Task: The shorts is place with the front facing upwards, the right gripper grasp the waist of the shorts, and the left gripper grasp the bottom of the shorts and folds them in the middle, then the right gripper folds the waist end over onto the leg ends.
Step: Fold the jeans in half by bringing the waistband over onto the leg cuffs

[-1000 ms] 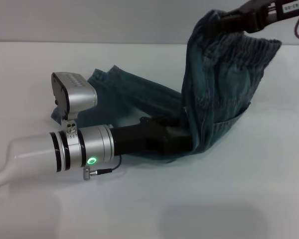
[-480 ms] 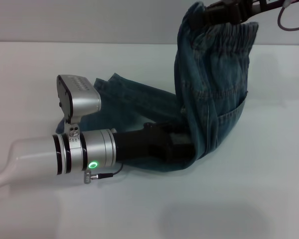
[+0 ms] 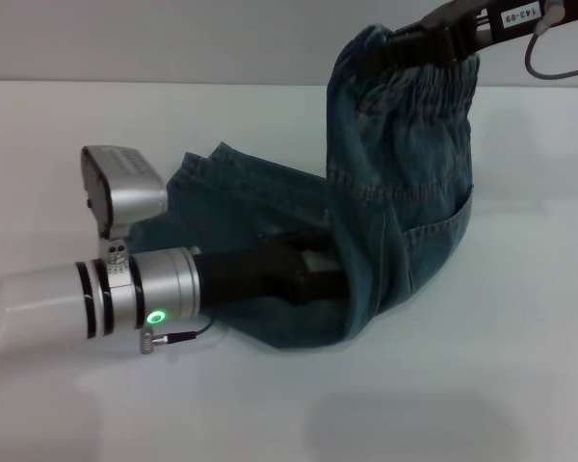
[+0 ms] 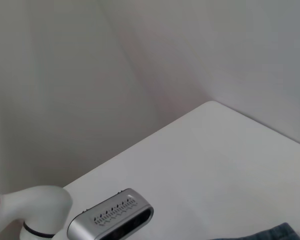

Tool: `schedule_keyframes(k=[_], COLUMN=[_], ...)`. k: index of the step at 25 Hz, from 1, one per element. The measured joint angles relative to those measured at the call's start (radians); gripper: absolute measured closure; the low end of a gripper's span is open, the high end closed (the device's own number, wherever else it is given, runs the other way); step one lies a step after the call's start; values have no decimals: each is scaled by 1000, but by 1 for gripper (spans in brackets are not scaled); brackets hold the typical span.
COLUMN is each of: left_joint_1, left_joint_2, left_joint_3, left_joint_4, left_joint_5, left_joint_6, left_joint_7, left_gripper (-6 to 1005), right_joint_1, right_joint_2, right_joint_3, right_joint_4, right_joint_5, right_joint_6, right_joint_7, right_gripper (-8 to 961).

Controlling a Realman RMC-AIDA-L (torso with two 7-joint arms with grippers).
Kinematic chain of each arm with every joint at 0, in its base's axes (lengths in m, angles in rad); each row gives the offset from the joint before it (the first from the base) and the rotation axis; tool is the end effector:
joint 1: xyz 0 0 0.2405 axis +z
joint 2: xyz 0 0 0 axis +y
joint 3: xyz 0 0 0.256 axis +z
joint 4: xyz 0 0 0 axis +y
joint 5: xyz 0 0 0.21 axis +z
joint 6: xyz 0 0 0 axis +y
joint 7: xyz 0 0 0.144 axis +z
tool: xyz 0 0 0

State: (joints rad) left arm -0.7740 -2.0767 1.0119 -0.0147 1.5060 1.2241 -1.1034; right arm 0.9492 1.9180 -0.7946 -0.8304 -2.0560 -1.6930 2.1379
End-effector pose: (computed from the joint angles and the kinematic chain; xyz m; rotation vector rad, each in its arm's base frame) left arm -0.2303 0.3312 -0.1070 -2.7002 -0.8482 -0.7941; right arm 0.1055 0.4183 0.0716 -2.9320 0.8292 0.5187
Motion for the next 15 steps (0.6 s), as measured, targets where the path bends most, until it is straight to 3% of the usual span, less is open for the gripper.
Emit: schedule_keyframes(k=[8, 15], left_joint_1=[85, 163], left_joint_2=[7, 13], left_joint_3=[60, 187], left_joint_4=[127, 287], left_joint_5=[-1, -1], left_joint_6=[-1, -3], left_joint_7=[-68, -162], left_gripper=[166, 166], right_joint_1=[-3, -3], right_joint_2=[15, 18], right_joint_3=[-2, -3], right_joint_4=[2, 25], right_joint_5=[-3, -2], right_joint_6=[-6, -1], right_joint_7=[-11, -20], right_gripper=[946, 946])
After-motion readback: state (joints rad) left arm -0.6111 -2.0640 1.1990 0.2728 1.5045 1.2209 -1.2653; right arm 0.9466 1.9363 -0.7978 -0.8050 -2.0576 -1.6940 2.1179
